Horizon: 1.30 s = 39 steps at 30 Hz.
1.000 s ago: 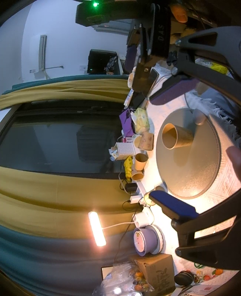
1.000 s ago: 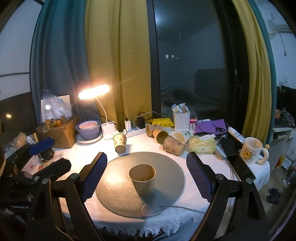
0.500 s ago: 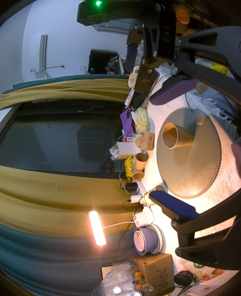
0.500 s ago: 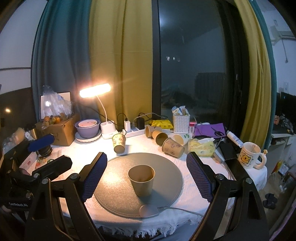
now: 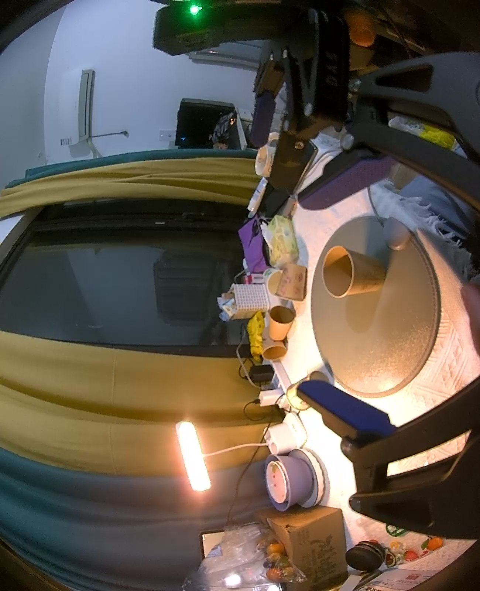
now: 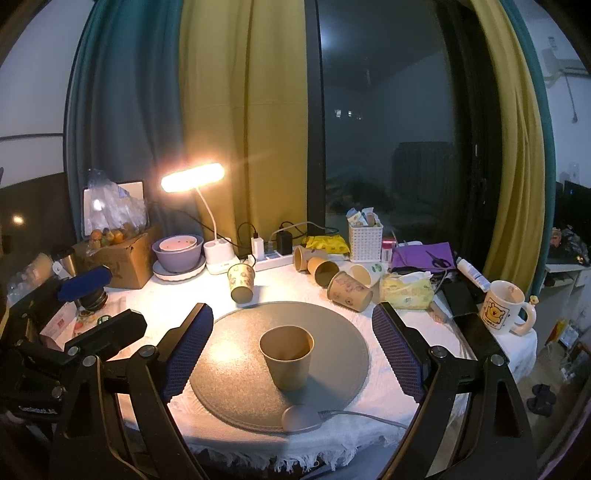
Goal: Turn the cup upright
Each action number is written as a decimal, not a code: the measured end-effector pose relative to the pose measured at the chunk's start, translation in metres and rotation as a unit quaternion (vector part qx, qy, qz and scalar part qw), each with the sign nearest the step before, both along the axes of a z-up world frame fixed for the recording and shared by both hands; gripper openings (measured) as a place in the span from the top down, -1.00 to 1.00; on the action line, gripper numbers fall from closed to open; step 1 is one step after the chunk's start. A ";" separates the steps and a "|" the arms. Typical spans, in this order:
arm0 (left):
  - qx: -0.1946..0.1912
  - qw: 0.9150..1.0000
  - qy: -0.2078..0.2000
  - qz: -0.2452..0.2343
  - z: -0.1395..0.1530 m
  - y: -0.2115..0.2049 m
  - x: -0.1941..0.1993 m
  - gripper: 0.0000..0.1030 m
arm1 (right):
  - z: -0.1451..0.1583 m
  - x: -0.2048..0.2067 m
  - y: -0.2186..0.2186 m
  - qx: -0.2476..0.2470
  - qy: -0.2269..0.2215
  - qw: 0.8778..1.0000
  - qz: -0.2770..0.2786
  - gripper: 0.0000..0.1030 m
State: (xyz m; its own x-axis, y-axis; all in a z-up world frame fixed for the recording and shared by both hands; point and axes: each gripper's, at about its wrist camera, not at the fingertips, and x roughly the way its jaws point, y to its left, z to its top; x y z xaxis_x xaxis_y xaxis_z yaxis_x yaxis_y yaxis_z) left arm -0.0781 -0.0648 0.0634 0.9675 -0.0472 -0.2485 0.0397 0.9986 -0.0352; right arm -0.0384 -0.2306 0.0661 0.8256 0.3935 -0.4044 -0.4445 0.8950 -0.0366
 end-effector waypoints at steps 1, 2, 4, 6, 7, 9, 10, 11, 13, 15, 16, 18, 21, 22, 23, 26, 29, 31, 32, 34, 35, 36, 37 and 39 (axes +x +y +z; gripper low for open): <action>0.000 1.000 0.000 0.000 0.000 0.000 0.000 -0.83 | 0.001 -0.001 0.000 0.002 0.000 1.000 0.000 -0.75; 0.000 1.000 0.000 0.000 0.000 0.000 0.000 -0.83 | 0.001 0.000 -0.001 0.007 0.001 1.000 0.002 -0.75; 0.000 1.000 0.001 -0.001 0.000 0.001 0.000 -0.83 | 0.004 0.000 -0.003 0.013 -0.002 1.000 -0.001 -0.75; 0.000 1.000 0.000 -0.001 0.000 0.001 0.000 -0.83 | 0.005 -0.001 -0.006 0.016 -0.008 1.000 -0.007 -0.75; 0.000 1.000 0.001 -0.001 0.000 0.001 0.000 -0.83 | 0.006 -0.001 -0.007 0.019 -0.009 1.000 -0.010 -0.75; 0.000 1.000 0.000 0.000 0.000 0.000 0.000 -0.83 | 0.007 0.000 -0.009 0.020 -0.009 1.000 -0.014 -0.75; 0.000 1.000 0.000 0.000 0.000 0.001 0.000 -0.83 | 0.007 0.000 -0.009 0.018 -0.010 1.000 -0.015 -0.75; 0.000 1.000 0.000 0.000 0.000 0.001 0.000 -0.83 | 0.007 0.000 -0.008 0.017 -0.009 1.000 -0.015 -0.75; 0.000 1.000 0.000 0.000 0.000 0.001 0.000 -0.83 | 0.007 0.000 -0.007 0.013 -0.008 1.000 -0.014 -0.75; 0.000 1.000 0.000 0.000 0.000 0.000 0.000 -0.83 | 0.006 0.000 -0.005 0.010 -0.007 1.000 -0.012 -0.75; -0.001 1.000 0.000 -0.001 0.000 0.001 0.000 -0.83 | 0.006 0.000 -0.006 0.010 -0.007 1.000 -0.011 -0.75; -0.001 1.000 0.000 -0.002 0.000 0.001 0.000 -0.83 | 0.005 0.000 -0.005 0.010 -0.007 1.000 -0.012 -0.75; -0.001 1.000 -0.001 -0.002 0.000 0.000 -0.001 -0.83 | 0.005 0.000 -0.005 0.010 -0.008 1.000 -0.012 -0.75; -0.001 1.000 0.000 -0.001 0.000 0.001 -0.001 -0.83 | 0.005 0.000 -0.005 0.010 -0.007 1.000 -0.012 -0.75; -0.001 1.000 0.000 -0.001 0.000 0.001 -0.001 -0.83 | 0.005 0.000 -0.005 0.008 -0.007 1.000 -0.011 -0.75; -0.001 1.000 0.000 -0.001 0.000 0.001 -0.001 -0.83 | 0.005 -0.001 -0.004 0.007 -0.007 1.000 -0.010 -0.75; -0.001 1.000 0.000 -0.001 0.000 0.001 -0.001 -0.83 | 0.004 -0.001 -0.004 0.007 -0.007 1.000 -0.010 -0.75; -0.001 1.000 0.000 -0.001 0.000 0.000 -0.001 -0.83 | 0.004 -0.001 -0.003 0.007 -0.007 1.000 -0.011 -0.75; -0.001 1.000 0.000 -0.001 0.000 0.001 -0.001 -0.83 | 0.004 -0.001 -0.004 0.007 -0.007 1.000 -0.010 -0.75; -0.001 1.000 0.000 -0.001 0.000 0.000 -0.001 -0.83 | 0.004 -0.001 -0.004 0.007 -0.007 1.000 -0.010 -0.75; -0.001 1.000 0.000 -0.001 0.000 0.000 -0.001 -0.83 | 0.004 -0.001 -0.004 0.007 -0.007 1.000 -0.010 -0.75; -0.001 1.000 0.000 -0.001 0.000 0.000 -0.001 -0.83 | 0.004 -0.001 -0.004 0.008 -0.007 1.000 -0.010 -0.75; -0.001 1.000 0.000 -0.001 0.000 0.001 -0.001 -0.83 | 0.004 -0.001 -0.004 0.009 -0.005 1.000 -0.009 -0.75; -0.001 1.000 0.000 -0.001 0.000 0.000 -0.002 -0.83 | 0.004 -0.001 -0.003 0.009 -0.006 1.000 -0.010 -0.75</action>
